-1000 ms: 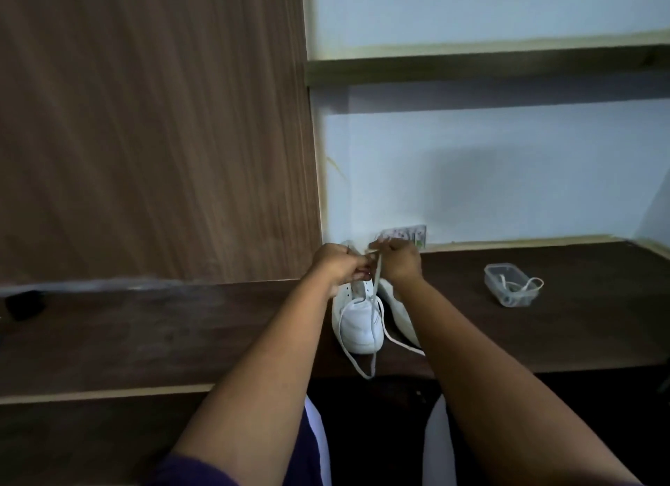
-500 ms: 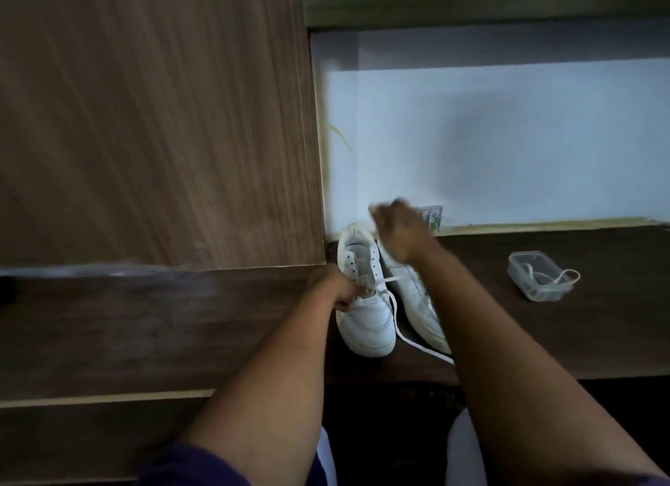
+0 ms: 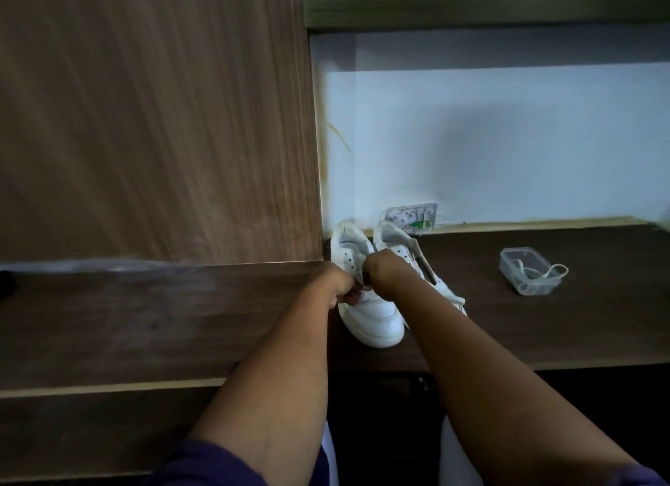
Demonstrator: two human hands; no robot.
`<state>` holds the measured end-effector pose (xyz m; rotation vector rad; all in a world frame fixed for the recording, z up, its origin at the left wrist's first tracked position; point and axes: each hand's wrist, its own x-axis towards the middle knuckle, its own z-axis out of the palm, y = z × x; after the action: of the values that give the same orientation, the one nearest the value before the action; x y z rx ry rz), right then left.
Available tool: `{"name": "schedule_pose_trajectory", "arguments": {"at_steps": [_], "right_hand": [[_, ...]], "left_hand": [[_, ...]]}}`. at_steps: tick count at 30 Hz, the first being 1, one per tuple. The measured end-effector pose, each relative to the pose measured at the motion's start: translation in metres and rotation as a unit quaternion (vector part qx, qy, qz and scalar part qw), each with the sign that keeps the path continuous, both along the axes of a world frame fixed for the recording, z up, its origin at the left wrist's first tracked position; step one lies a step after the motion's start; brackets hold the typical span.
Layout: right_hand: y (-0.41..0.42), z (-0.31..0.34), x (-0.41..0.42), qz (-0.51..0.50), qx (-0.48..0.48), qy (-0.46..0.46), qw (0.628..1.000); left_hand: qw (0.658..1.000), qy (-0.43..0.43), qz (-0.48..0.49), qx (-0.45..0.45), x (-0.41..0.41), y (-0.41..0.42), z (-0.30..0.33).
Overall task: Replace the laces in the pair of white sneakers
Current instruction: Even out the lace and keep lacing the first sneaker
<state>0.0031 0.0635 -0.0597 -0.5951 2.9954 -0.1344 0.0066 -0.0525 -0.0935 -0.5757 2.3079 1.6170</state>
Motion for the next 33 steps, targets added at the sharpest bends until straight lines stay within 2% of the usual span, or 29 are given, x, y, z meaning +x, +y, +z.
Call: {"name": "schedule_pose_trajectory", "arguments": {"at_steps": [5,8,11,15,21,26,30,33], "right_hand": [[0.012,-0.003,-0.002,0.033,-0.016,-0.014,0.999],[0.028,-0.002,-0.008,0.063,-0.052,-0.061,0.995],[0.032,-0.002,-0.013,0.07,-0.066,-0.096,0.991],[0.039,-0.012,-0.023,0.069,-0.114,-0.145,0.98],[0.027,-0.027,-0.022,0.041,-0.17,-0.158,0.972],[0.028,-0.032,-0.021,0.019,-0.254,-0.168,0.952],[0.024,-0.032,-0.019,-0.05,-0.368,-0.17,0.913],[0.02,-0.031,-0.018,-0.052,-0.354,-0.167,0.919]], "left_hand": [[0.995,0.006,0.003,-0.101,-0.02,-0.002,-0.021],[0.988,0.006,-0.018,-0.155,0.007,0.006,0.006],[0.982,0.018,-0.013,-0.188,0.013,0.008,0.007],[0.982,0.042,-0.005,-0.185,0.013,0.006,0.001],[0.975,0.107,0.037,-0.193,0.019,0.002,0.003],[0.979,0.097,0.004,-0.182,0.02,-0.003,0.004],[0.982,0.086,-0.014,-0.167,0.018,-0.009,0.007],[0.979,0.099,0.037,-0.172,0.016,-0.003,0.006]]}}
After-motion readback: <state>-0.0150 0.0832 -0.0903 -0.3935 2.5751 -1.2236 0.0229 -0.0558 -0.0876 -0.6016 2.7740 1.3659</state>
